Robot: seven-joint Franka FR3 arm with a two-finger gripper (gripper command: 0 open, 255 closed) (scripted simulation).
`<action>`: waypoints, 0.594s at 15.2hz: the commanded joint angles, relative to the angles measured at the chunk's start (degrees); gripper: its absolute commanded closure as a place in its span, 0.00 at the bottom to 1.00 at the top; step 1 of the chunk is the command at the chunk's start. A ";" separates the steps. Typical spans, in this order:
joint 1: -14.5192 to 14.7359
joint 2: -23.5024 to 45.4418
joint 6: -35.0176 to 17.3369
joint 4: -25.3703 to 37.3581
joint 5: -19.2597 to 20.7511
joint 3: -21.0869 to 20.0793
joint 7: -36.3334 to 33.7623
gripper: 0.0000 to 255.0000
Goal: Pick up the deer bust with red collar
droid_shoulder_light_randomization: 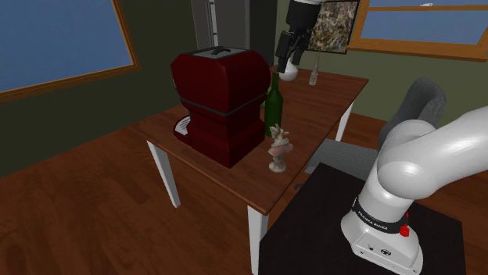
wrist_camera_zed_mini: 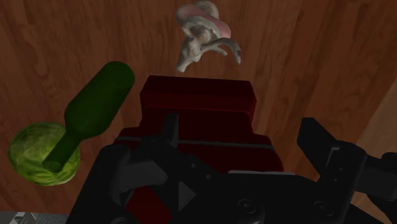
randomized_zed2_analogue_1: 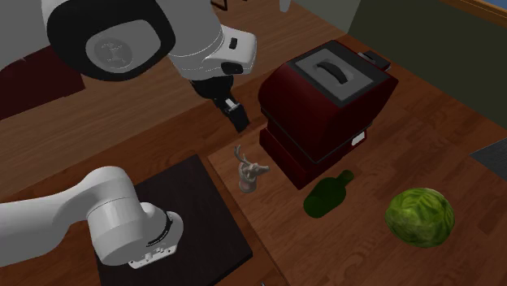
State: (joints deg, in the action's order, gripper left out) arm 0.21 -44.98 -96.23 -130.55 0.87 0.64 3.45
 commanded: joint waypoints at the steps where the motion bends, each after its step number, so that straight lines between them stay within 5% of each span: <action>1: 0.00 0.00 0.00 0.00 0.00 0.00 0.00 0.00; 9: -2.88 2.96 -14.10 -12.66 -0.48 0.80 -5.04 0.00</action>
State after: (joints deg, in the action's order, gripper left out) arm -2.31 -42.74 -108.53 -142.03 0.49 1.37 -0.90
